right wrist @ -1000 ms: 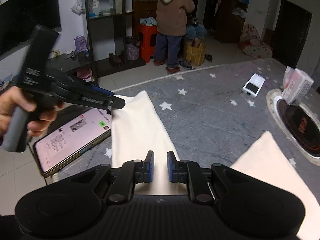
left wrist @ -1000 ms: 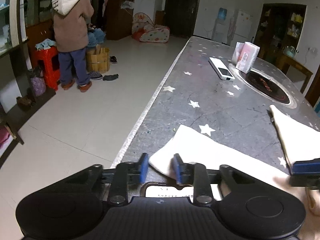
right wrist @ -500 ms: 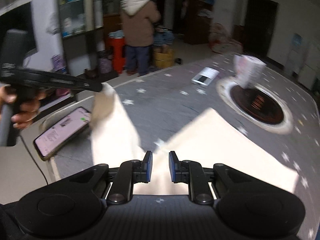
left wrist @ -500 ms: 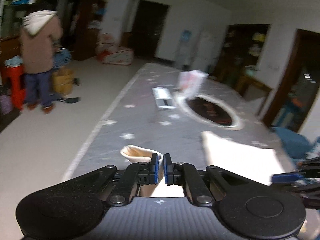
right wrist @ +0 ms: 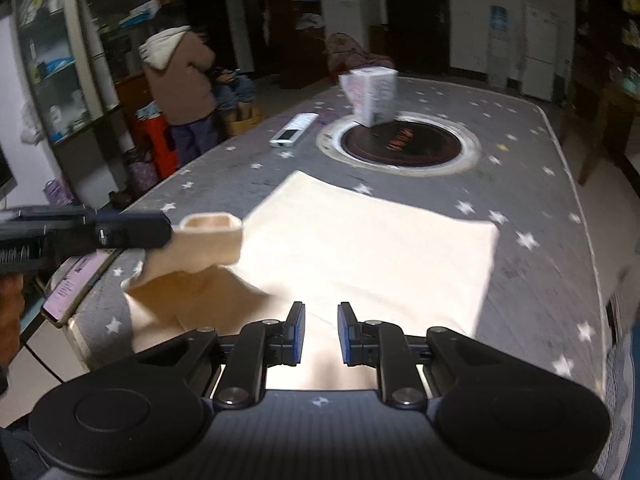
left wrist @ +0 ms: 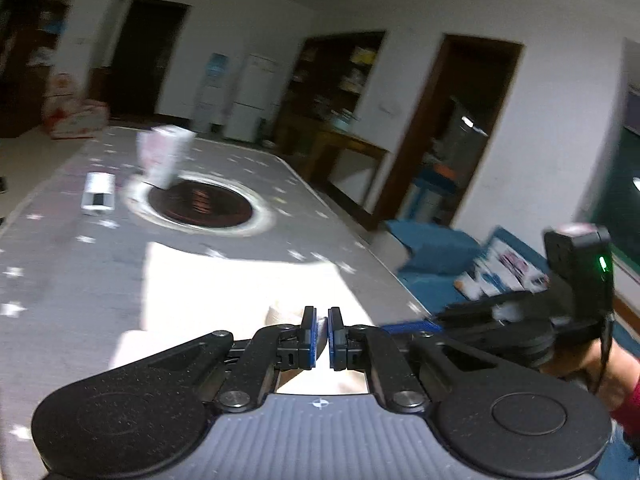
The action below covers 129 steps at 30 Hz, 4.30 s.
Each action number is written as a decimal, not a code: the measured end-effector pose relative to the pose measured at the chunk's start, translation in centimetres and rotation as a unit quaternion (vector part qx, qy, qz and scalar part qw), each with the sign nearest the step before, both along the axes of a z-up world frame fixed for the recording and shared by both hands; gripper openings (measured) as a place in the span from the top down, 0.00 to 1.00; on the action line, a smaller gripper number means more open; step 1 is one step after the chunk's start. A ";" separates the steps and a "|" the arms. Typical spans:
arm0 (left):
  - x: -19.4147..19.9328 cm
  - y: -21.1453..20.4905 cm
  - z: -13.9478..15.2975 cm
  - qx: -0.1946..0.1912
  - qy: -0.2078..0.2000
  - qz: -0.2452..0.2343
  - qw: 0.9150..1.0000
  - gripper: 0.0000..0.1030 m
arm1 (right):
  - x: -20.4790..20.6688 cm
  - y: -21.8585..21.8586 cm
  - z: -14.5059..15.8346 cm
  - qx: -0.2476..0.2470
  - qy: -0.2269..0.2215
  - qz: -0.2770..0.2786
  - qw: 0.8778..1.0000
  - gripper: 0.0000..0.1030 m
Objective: Fold clothes
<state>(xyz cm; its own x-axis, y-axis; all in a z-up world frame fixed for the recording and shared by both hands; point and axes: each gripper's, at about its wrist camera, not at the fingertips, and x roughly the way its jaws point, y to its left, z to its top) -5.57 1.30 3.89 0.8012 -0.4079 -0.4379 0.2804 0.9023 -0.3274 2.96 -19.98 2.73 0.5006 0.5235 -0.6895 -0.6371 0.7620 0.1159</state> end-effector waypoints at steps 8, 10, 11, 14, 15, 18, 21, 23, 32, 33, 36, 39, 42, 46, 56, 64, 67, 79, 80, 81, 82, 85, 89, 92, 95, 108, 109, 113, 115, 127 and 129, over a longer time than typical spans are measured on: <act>0.9 -3.2 -3.2 0.052 0.040 -0.073 0.995 0.83 | 0.1 -2.3 -2.5 0.009 0.041 -0.028 0.999 0.84; 0.8 -2.7 -3.2 0.069 0.036 -0.071 0.994 0.79 | 0.0 -2.3 -2.9 0.016 0.050 -0.028 0.998 0.84; 0.6 -2.0 -3.2 0.078 0.032 -0.062 0.994 0.76 | 0.0 -2.2 -3.1 0.020 0.056 -0.027 0.998 0.84; 0.1 0.4 -3.4 0.103 0.028 -0.025 0.994 0.67 | 0.0 -1.8 -3.7 0.028 0.069 -0.019 0.997 0.82; -0.2 1.3 -3.4 0.112 0.028 -0.009 0.993 0.67 | 0.0 -1.6 -3.9 0.031 0.074 -0.017 0.997 0.78; -1.1 3.7 -4.0 0.144 0.035 0.033 0.988 0.62 | -0.2 -0.9 -4.7 0.029 0.083 -0.015 0.996 0.73; -2.2 5.2 -4.8 0.175 0.035 0.060 0.982 0.55 | -0.3 -0.4 -5.6 0.025 0.095 -0.014 0.995 0.73; -2.7 5.9 -5.2 0.180 0.044 0.067 0.980 0.55 | -0.4 -0.1 -5.9 0.020 0.094 -0.015 0.995 0.72; -2.9 6.1 -6.6 0.164 0.078 0.054 0.982 0.55 | -1.7 1.7 -2.3 -0.006 0.015 0.016 1.000 0.95; -2.8 6.1 -6.6 0.163 0.079 0.051 0.982 0.55 | -1.8 1.7 -1.3 -0.001 0.002 0.017 1.000 0.95; -2.8 6.4 -6.6 0.162 0.083 0.042 0.982 0.55 | -2.6 1.5 1.9 0.012 -0.040 0.024 0.999 0.95; -2.8 6.4 -7.0 0.165 0.089 0.031 0.982 0.55 | -2.8 1.1 3.9 0.019 -0.061 0.020 0.998 0.95; -2.7 6.4 -7.4 0.169 0.094 0.027 0.981 0.55 | -1.8 0.4 3.1 0.009 -0.038 -0.010 0.999 0.95; -2.6 6.4 -7.1 0.176 0.097 0.020 0.979 0.55 | 0.2 -0.5 -1.1 -0.009 0.036 -0.056 0.998 0.95; 0.0 5.8 -3.6 0.126 0.061 -0.006 0.990 0.56 | 0.4 -0.9 -3.0 -0.018 0.021 -0.067 0.997 0.94; 4.6 4.1 -5.9 0.127 0.087 -0.018 0.988 0.57 | 0.4 -1.4 -4.4 -0.048 0.021 -0.089 0.995 0.89; 5.0 4.2 -6.7 0.129 0.094 -0.016 0.987 0.57 | 0.0 -1.7 -3.7 -0.042 0.006 -0.082 0.996 0.89; 4.6 3.7 -7.1 0.148 0.084 -0.013 0.985 0.55 | 0.7 0.6 -5.4 -0.031 0.019 -0.048 0.998 0.88; 4.5 3.6 -7.1 0.150 0.083 -0.013 0.985 0.55 | 0.7 0.7 -5.6 -0.033 0.021 -0.046 0.998 0.88; 4.6 3.6 -7.0 0.151 0.083 -0.012 0.985 0.55 | 0.6 0.7 -5.7 -0.035 0.019 -0.045 0.998 0.88; 4.5 3.5 -6.9 0.154 0.082 -0.010 0.985 0.55 | 0.5 0.8 -5.6 -0.037 0.017 -0.044 0.998 0.88; 4.1 3.1 -6.2 0.166 0.071 -0.006 0.983 0.55 | -0.2 1.0 -5.1 -0.042 0.003 -0.039 0.998 0.88; 2.9 2.5 -5.1 0.179 0.046 -0.015 0.983 0.55 | -1.4 1.0 -4.1 -0.041 -0.021 -0.027 0.999 0.81; 2.6 2.3 -5.5 0.186 0.051 -0.020 0.981 0.55 | -2.3 1.0 -3.8 -0.038 -0.031 -0.011 0.999 0.81; 2.6 2.3 -6.4 0.193 0.066 -0.017 0.979 0.55 | -2.7 1.1 -4.4 -0.043 -0.024 -0.004 0.999 0.81; 1.3 1.7 -6.4 0.217 0.068 -0.006 0.974 0.42 | -3.7 0.3 -4.6 -0.049 -0.026 -0.001 0.998 0.73; 1.2 1.7 -6.5 0.219 0.069 -0.005 0.973 0.41 | -3.7 0.3 -4.8 -0.050 -0.024 -0.001 0.998 0.73; 0.8 1.8 -7.2 0.228 0.076 -0.001 0.971 0.37 | -3.7 0.2 -5.6 -0.057 -0.017 -0.005 0.998 0.72; 0.7 1.8 -7.1 0.232 0.075 0.000 0.970 0.36 | -3.8 0.3 -5.3 -0.059 -0.022 -0.002 0.998 0.72; 0.4 1.9 -7.3 0.240 0.078 0.009 0.967 0.31 | -4.1 0.7 -5.6 -0.068 -0.029 0.010 0.997 0.67; 0.4 1.9 -7.1 0.242 0.078 0.009 0.967 0.31 | -4.1 0.7 -5.2 -0.064 -0.030 0.010 0.997 0.67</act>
<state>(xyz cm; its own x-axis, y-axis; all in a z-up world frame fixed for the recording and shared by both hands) -5.18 3.16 -3.20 0.7155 -0.1117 -0.6896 0.2448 0.9646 0.0977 -1.10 -19.31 -2.45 0.5337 0.4429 -0.7204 -0.6553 0.7550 -0.0213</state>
